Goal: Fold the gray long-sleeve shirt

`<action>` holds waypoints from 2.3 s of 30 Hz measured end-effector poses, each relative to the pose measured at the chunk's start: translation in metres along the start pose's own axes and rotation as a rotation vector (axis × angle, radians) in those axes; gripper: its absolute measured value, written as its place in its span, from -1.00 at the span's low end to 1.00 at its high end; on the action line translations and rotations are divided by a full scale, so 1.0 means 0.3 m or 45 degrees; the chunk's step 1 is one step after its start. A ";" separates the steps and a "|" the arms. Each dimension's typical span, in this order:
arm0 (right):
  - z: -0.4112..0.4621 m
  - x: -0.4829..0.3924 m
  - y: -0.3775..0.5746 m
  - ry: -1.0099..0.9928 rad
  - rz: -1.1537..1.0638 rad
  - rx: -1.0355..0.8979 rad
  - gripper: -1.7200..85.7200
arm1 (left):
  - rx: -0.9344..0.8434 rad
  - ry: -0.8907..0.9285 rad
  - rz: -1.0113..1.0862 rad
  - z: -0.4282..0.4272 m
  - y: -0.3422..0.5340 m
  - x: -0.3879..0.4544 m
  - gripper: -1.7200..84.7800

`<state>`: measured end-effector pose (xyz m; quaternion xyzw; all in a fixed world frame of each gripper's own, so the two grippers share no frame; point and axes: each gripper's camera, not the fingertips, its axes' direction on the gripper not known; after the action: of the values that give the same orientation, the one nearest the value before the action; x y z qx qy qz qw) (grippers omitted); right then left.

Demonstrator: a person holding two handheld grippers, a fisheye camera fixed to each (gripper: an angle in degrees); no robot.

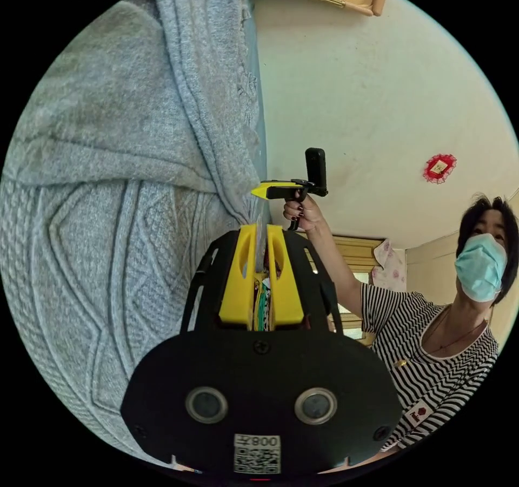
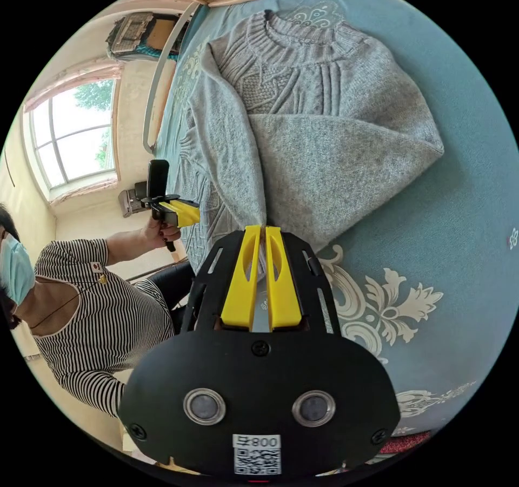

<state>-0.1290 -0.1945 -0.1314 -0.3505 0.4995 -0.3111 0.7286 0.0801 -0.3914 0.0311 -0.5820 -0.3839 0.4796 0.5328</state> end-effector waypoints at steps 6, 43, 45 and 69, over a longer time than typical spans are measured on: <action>0.095 0.082 0.042 -0.034 0.029 0.114 -0.93 | 0.053 -0.325 0.192 -0.135 -0.105 0.133 -0.91; 0.821 0.129 0.193 0.222 0.137 0.716 -0.96 | -0.131 -1.091 0.406 -0.216 -0.391 0.154 -0.96; 0.894 0.163 0.168 0.214 0.133 0.687 -0.96 | -0.076 -1.014 0.436 -0.246 -0.363 0.116 -0.96; 1.271 0.264 0.191 0.236 0.206 0.890 -0.96 | 0.079 -0.736 0.165 -0.506 0.083 -0.164 -0.95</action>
<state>0.2619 -0.1499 -0.1215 -0.0102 0.4530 -0.4349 0.7782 0.2132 -0.4802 0.0097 -0.4280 -0.4669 0.6701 0.3871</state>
